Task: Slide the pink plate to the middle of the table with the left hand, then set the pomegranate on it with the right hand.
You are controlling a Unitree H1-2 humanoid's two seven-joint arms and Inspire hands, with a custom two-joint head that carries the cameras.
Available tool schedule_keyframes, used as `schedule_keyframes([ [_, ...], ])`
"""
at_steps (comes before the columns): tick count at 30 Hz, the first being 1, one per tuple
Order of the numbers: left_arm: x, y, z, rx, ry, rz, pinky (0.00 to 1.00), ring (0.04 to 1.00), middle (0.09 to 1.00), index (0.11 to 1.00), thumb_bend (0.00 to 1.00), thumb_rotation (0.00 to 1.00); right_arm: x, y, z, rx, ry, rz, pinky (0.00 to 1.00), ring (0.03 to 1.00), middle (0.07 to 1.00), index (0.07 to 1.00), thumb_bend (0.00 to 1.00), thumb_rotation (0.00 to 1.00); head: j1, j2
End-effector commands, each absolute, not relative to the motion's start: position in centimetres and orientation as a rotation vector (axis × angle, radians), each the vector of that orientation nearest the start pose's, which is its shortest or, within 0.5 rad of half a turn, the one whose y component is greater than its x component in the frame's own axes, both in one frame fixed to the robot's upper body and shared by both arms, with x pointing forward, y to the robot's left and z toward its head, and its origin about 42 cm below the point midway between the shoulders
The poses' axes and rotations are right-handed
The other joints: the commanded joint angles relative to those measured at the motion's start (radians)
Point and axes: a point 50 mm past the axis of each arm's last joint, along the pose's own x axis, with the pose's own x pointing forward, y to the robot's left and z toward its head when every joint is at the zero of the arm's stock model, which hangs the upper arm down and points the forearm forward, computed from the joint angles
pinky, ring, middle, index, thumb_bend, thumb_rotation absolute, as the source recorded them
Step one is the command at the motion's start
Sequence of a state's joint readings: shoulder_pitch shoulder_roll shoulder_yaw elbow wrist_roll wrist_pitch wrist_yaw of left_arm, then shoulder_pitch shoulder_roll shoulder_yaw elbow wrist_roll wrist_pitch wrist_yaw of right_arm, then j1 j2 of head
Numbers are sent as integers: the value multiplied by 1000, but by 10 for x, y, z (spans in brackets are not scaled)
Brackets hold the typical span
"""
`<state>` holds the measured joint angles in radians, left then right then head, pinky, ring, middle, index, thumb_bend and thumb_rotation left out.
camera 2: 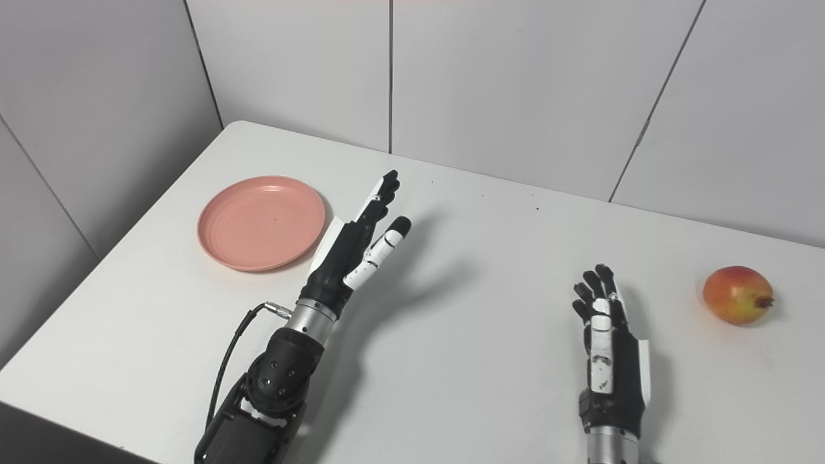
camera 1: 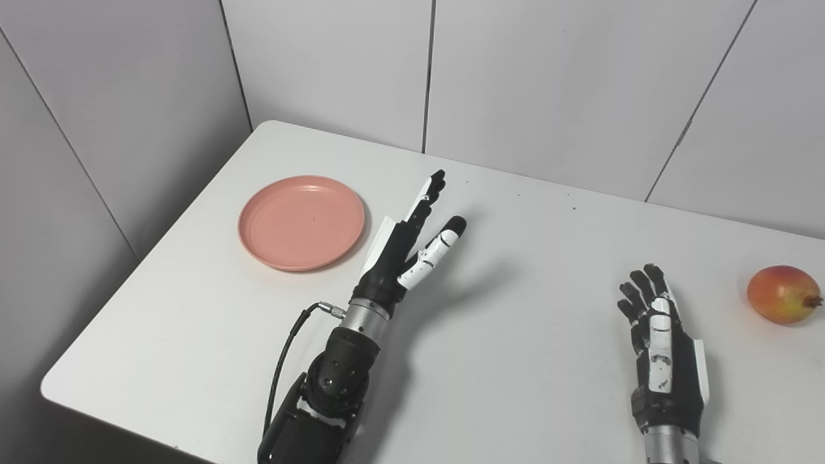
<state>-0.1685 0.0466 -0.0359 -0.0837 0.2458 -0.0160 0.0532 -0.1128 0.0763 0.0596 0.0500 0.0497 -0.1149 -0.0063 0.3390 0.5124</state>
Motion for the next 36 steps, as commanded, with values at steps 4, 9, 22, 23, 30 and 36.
schedule_keyframes([
  [4,344,223,202,289,-390,44,956,976,977,974,578,794,313,-161,113,128,-182,86,912,900,912,916,478,910,4,-9],
  [9,350,242,209,322,-401,84,921,953,951,946,571,780,312,-161,112,125,-188,89,914,900,908,914,470,903,9,-15],
  [22,367,299,207,347,-398,213,892,929,938,934,563,899,312,-163,108,124,-185,83,920,899,911,920,480,897,31,-38],
  [23,368,305,206,345,-394,231,892,929,939,934,563,900,312,-163,108,124,-184,83,919,899,911,920,481,897,34,-41],
  [30,373,330,208,368,-380,323,841,901,911,905,531,944,313,-165,107,123,-185,87,922,901,911,924,490,894,41,-48],
  [36,376,346,209,434,-352,353,855,902,916,915,549,983,314,-167,107,127,-191,86,917,898,909,922,465,887,43,-49],
])
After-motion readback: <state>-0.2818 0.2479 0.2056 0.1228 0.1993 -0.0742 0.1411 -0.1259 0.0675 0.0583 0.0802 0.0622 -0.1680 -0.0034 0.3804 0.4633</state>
